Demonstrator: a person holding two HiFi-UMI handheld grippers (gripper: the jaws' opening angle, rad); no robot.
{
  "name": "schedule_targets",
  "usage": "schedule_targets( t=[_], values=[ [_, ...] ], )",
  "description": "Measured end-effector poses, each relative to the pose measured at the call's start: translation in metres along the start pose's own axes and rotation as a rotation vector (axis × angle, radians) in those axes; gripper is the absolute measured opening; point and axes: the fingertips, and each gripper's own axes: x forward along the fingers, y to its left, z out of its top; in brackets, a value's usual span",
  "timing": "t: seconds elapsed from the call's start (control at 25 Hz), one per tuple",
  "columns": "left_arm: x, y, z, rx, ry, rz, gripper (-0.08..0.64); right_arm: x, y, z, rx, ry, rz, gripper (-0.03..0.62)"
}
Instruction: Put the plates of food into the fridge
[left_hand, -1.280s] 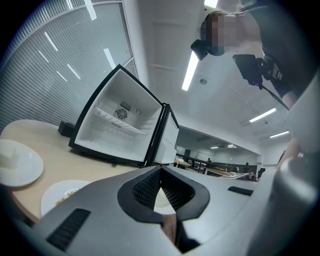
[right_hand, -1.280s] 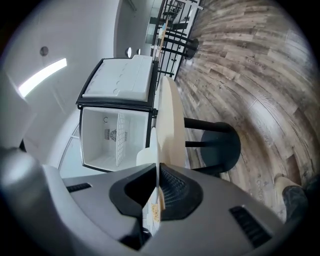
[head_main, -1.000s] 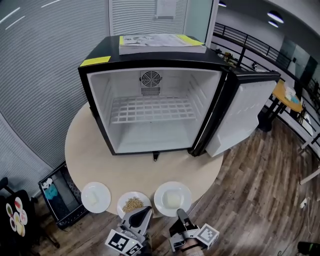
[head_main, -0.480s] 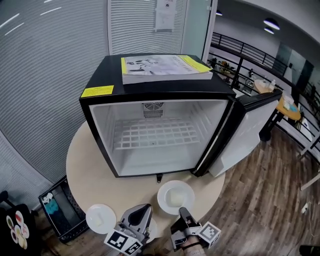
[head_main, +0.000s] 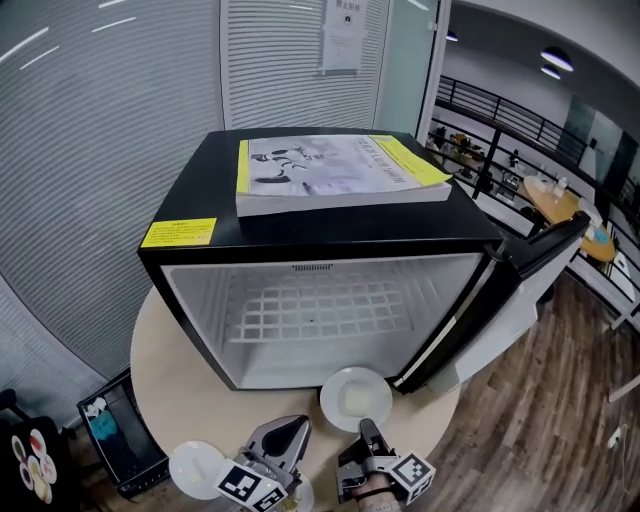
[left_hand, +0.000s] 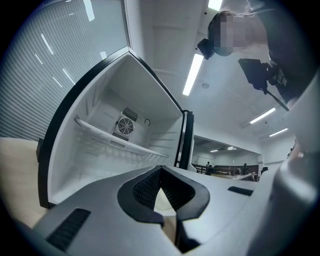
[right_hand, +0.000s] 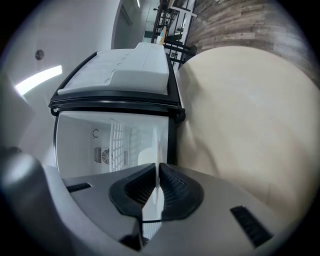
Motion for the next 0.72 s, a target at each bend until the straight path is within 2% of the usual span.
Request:
schedule_targets(
  t=[0.4,0.72],
  values=[
    [0.057,0.044,-0.015,-0.008,0.027,0.038,0.006,0.07,0.007,0.013,-0.031,0.005,-0.001,0.018],
    [0.083,0.065,-0.022,-0.013,0.026,0.051,0.006,0.107,0.011,0.032,-0.053,-0.011,-0.016,0.018]
  ],
)
